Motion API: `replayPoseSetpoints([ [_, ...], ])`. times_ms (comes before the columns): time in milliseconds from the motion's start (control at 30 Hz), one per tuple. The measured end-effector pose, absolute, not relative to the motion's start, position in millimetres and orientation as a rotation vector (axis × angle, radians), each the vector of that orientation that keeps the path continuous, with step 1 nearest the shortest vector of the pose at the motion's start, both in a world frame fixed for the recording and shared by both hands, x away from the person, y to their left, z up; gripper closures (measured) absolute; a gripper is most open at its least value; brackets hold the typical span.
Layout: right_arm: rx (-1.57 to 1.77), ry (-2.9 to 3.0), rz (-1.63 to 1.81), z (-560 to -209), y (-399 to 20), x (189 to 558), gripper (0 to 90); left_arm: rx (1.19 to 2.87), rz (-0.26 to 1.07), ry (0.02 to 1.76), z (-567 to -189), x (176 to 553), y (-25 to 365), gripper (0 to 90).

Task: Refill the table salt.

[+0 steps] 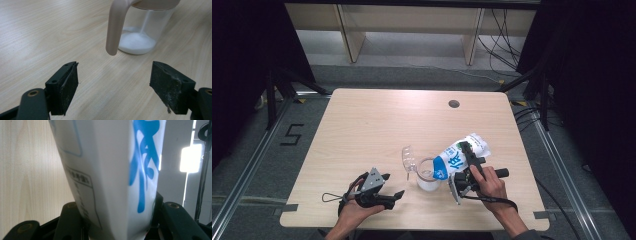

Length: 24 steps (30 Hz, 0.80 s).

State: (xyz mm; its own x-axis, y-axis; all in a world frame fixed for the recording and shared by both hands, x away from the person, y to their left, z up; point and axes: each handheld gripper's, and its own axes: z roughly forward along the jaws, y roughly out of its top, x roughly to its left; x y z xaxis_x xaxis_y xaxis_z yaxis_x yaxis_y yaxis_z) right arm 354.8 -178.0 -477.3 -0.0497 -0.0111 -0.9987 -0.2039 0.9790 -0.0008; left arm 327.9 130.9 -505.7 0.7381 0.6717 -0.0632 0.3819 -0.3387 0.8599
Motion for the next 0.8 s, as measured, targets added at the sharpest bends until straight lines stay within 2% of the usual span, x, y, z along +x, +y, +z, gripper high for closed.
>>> replayPoseSetpoints([
  [800,-0.171,1.616,0.133,-475.7,-178.0,353.3,55.5,1.975,0.377,0.793,-505.7,328.0,131.0,22.1],
])
